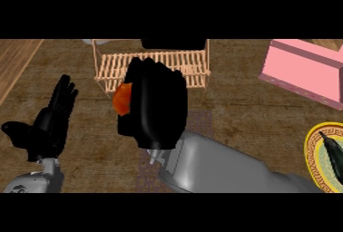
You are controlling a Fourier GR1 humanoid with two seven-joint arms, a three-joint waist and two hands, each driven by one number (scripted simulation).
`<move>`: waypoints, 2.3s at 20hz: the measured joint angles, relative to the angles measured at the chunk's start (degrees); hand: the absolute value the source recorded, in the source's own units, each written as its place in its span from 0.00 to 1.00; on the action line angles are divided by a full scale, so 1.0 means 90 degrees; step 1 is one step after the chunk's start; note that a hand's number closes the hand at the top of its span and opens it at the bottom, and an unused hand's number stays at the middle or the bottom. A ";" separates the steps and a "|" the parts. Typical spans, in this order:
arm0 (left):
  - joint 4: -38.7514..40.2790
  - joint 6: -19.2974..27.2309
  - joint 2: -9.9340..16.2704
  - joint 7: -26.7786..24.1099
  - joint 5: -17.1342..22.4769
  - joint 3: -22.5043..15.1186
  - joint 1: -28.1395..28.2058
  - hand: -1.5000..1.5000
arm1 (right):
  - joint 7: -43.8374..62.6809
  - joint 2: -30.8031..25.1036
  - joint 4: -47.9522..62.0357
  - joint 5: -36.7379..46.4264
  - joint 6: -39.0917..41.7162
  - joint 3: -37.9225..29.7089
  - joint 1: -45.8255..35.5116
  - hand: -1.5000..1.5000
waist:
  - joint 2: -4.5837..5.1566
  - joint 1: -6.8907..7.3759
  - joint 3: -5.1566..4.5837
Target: Pick the tomato from the placemat and place it in the tiered shelf
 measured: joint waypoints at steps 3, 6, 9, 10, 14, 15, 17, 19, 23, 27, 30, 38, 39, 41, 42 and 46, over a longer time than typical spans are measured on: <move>0.0041 0.0012 -0.0002 -0.0022 0.0000 0.0037 -0.0014 0.50 | -0.0040 0.0006 0.0256 0.0022 -0.0028 -0.0225 -0.0188 1.00 | 0.0024 -0.0041 0.0003; 0.0075 0.0021 -0.0049 -0.0097 -0.0023 0.0007 0.0014 0.50 | -0.0152 0.0011 0.0612 0.0062 -0.0144 -0.0453 -0.0344 1.00 | 0.0045 -0.0036 0.0006; -0.0001 -0.0036 -0.0005 -0.0068 0.0029 0.0043 0.0015 0.50 | -0.0321 0.0019 0.1058 0.0086 -0.0363 -0.0641 -0.0440 1.00 | 0.0063 -0.0003 0.0008; 0.0015 -0.0017 -0.0021 -0.0039 0.0009 0.0026 -0.0042 0.50 | -0.0380 0.0023 0.1234 0.0071 -0.0451 -0.0701 -0.0513 1.00 | 0.0073 0.0004 0.0008; 0.0110 -0.0109 0.0022 -0.0112 0.0083 0.0095 -0.0090 0.50 | -0.0693 0.0038 0.1965 0.0035 -0.0939 -0.0855 -0.0549 1.00 | 0.0101 0.0029 0.0008; 0.0049 -0.0129 0.0028 -0.0078 0.0088 0.0079 -0.0054 0.50 | -0.0743 0.0038 0.2151 0.0026 -0.1069 -0.0872 -0.0603 1.00 | 0.0104 0.0059 0.0009; 0.0092 -0.0097 0.0019 -0.0068 0.0067 0.0094 -0.0145 0.50 | -0.0940 0.0047 0.2515 0.0002 -0.1390 -0.1023 -0.0674 1.00 | 0.0115 0.0051 0.0010; 0.0157 -0.0069 -0.0042 -0.0167 0.0020 0.0054 -0.0127 0.50 | -0.1080 0.0052 0.2845 -0.0081 -0.1719 -0.1058 -0.0702 1.00 | 0.0119 0.0053 0.0011; 0.0057 -0.0091 -0.0026 -0.0040 0.0027 0.0045 -0.0178 0.50 | -0.1417 0.0065 0.3720 -0.0388 -0.2271 -0.1182 -0.1016 1.00 | 0.0130 0.0102 0.0011; 0.0123 -0.0007 -0.0125 -0.0054 -0.0072 -0.0031 -0.0236 0.50 | -0.1499 0.0075 0.4371 -0.0758 -0.2682 -0.1189 -0.1227 1.00 | 0.0141 0.0119 0.0012; 0.0098 -0.0069 -0.0085 -0.0076 -0.0045 -0.0013 -0.0207 0.50 | -0.1587 0.0077 0.4610 -0.1021 -0.3157 -0.1353 -0.1240 0.00 | 0.0153 0.0164 0.0013; 0.0088 -0.0144 -0.0055 -0.0092 0.0007 0.0052 -0.0209 0.50 | -0.2352 0.0093 0.5237 -0.2376 -0.3709 -0.1394 -0.1455 0.00 | 0.0168 0.0203 0.0013; 0.0075 -0.0173 -0.0036 -0.0062 0.0038 0.0069 -0.0233 0.50 | -0.2444 0.0094 0.5336 -0.2520 -0.3758 -0.1422 -0.1558 0.00 | 0.0174 0.0220 0.0013; 0.0123 -0.0199 -0.0011 -0.0028 0.0060 0.0106 -0.0287 0.50 | -0.2720 0.0098 0.5416 -0.2778 -0.3874 -0.1436 -0.1640 0.00 | 0.0170 0.0199 0.0013; 0.0041 -0.0211 0.0008 0.0012 0.0072 0.0118 -0.0232 0.50 | -0.2854 0.0099 0.5470 -0.2863 -0.3911 -0.1485 -0.1717 0.00 | 0.0163 0.0186 0.0014; 0.0019 -0.0200 0.0001 0.0041 0.0045 0.0115 -0.0222 0.50 | -0.3365 0.0093 0.5412 -0.3231 -0.4243 -0.1581 -0.1839 0.00 | 0.0153 0.0156 0.0015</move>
